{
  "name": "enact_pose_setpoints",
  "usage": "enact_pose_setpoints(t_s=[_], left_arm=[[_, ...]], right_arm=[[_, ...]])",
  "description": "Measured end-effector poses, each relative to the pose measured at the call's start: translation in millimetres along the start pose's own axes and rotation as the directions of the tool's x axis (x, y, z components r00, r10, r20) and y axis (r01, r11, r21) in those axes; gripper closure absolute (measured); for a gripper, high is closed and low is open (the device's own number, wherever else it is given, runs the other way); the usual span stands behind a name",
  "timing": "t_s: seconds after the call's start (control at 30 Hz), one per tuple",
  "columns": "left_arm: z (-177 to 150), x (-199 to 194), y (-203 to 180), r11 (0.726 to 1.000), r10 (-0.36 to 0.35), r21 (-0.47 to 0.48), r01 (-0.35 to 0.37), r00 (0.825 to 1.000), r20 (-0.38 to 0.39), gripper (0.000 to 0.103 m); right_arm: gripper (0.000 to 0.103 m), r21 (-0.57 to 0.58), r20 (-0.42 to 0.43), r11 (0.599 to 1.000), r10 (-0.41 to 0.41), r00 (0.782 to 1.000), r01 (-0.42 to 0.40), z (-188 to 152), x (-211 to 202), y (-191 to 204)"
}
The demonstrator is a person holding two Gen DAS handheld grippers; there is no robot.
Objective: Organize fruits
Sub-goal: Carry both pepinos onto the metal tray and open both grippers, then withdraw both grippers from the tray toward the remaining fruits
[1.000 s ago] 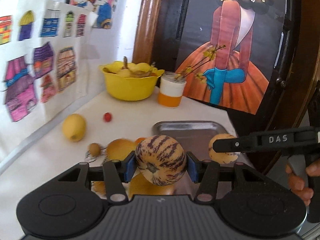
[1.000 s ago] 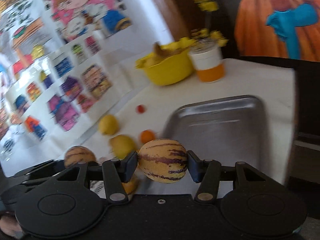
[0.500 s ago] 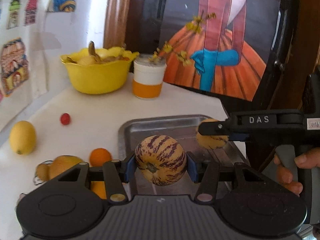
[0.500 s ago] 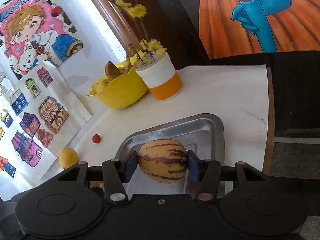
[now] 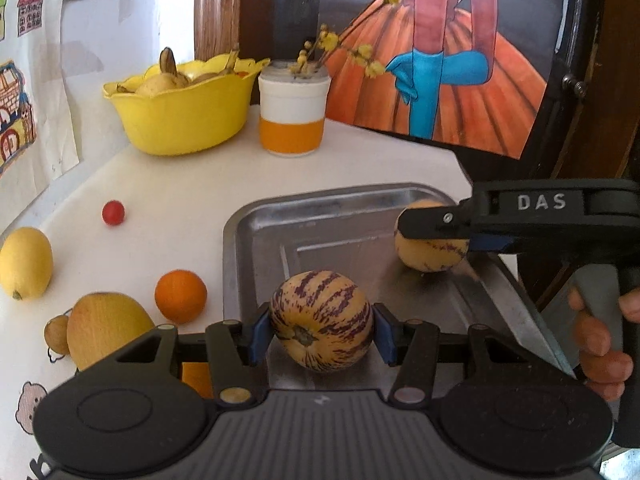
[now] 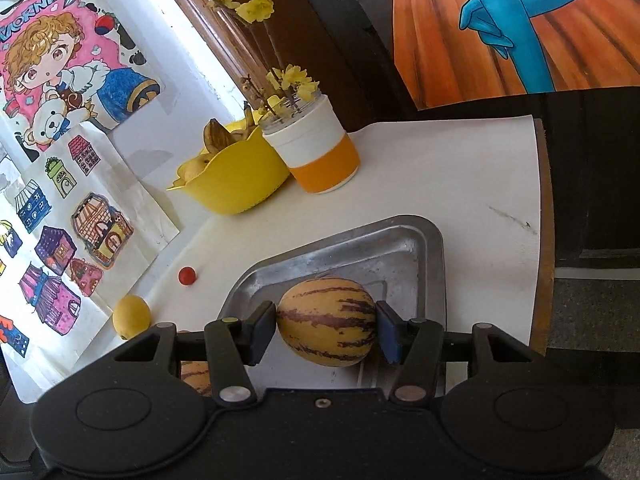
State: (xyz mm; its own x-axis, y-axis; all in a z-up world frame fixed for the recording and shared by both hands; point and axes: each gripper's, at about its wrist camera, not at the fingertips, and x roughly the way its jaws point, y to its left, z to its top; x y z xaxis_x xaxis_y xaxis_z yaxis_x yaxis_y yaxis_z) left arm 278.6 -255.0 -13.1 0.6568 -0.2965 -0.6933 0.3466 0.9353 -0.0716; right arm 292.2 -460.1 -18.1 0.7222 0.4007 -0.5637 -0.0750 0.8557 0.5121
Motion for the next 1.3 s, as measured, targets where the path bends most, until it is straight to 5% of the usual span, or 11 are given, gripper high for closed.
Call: enact_pose_setpoints(t_s=[0.2,0.27,0.57,0.8,1.3], left_arm=[[-2.2,-1.7,-1.2,1.000,0.011,0.009,-0.011,1.000,0.014,0.042],[-1.0,-6.1,-2.4,1.000,0.011,0.017,-0.012,0.999,0.030,0.030],[-6.9,-47.2,0.9,1.000,-0.005,-0.002,0.005,0.996,0.092,0.008],[-20.7,-92.6,16.2,0.999,0.012,-0.040,-0.005,0.987,0.160,0.001],[-70.7,-173.9,88.5,0.984,0.087,-0.173,-0.048,0.971,0.224,0.000]], right_arm=[[0.037,-0.005,0.002,1.000,-0.008,1.000,0.008,-3.7,-3.3,2.0],[0.035,-0.010,0.010,1.000,-0.012,1.000,0.012,-3.9,-7.0,3.8],[0.016,-0.037,0.074,0.999,-0.008,0.997,0.011,-8.1,-42.5,23.1],[0.001,-0.089,0.140,0.996,-0.016,0.990,0.029,-20.5,-80.9,48.7],[0.001,-0.240,0.195,0.965,-0.059,0.979,0.106,-96.1,-132.9,121.8]])
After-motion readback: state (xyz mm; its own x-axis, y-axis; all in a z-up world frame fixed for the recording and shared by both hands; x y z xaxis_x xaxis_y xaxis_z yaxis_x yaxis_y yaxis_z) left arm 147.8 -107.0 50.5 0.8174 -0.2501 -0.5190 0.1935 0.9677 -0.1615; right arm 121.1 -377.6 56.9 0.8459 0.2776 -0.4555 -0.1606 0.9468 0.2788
